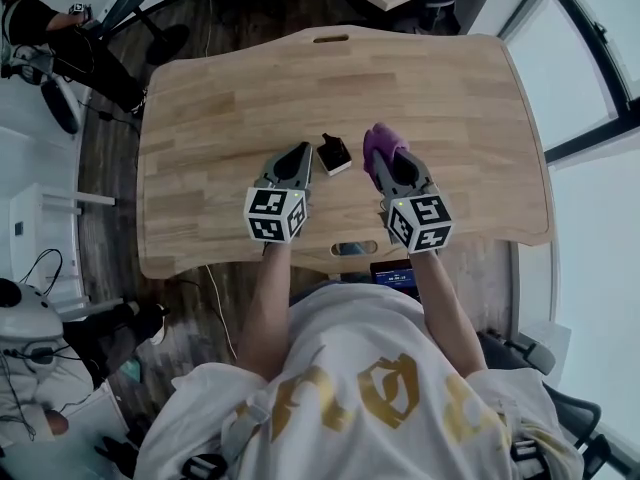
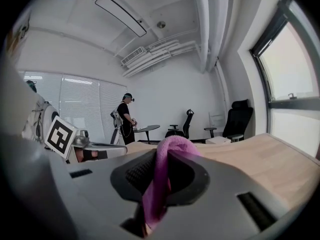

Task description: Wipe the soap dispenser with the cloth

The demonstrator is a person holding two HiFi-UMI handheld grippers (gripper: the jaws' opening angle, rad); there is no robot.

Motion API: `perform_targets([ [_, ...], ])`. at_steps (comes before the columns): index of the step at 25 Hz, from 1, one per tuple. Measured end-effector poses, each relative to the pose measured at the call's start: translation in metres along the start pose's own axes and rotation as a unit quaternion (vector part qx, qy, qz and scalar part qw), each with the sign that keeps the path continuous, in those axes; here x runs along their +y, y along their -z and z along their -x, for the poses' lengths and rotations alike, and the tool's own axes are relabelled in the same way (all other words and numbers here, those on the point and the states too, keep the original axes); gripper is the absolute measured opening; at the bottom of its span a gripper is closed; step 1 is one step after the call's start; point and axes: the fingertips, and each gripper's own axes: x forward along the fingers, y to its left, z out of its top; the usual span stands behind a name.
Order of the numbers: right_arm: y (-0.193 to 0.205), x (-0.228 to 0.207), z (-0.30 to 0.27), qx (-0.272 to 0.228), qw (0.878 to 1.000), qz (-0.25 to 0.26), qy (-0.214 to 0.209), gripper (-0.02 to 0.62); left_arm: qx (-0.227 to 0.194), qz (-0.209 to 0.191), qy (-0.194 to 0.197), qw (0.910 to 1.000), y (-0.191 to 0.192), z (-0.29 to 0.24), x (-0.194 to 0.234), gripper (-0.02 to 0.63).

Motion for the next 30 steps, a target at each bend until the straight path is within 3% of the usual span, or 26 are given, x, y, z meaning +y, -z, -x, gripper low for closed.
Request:
perform_targets([
  [3,-0.002,0.003,0.005,-0.004,1.000,0.006,0.006,0.051,-0.012,0.017,-0.008,0.9997,-0.006,0.005,-0.002,0.009],
  [8,0.000,0.002,0.014,-0.001,1.000,0.004,0.017,0.051,-0.017,-0.018,-0.027,0.9993,-0.009,0.011,-0.008,0.009],
  [11,-0.001,0.000,0.019,-0.003,1.000,0.005,0.024,0.051,-0.023,-0.020,-0.032,0.9990,-0.012,0.015,-0.010,0.009],
  [30,-0.001,0.000,0.034,-0.002,1.000,0.004,0.024,0.051,-0.032,-0.020,-0.022,0.9990,-0.017,0.020,-0.020,0.009],
])
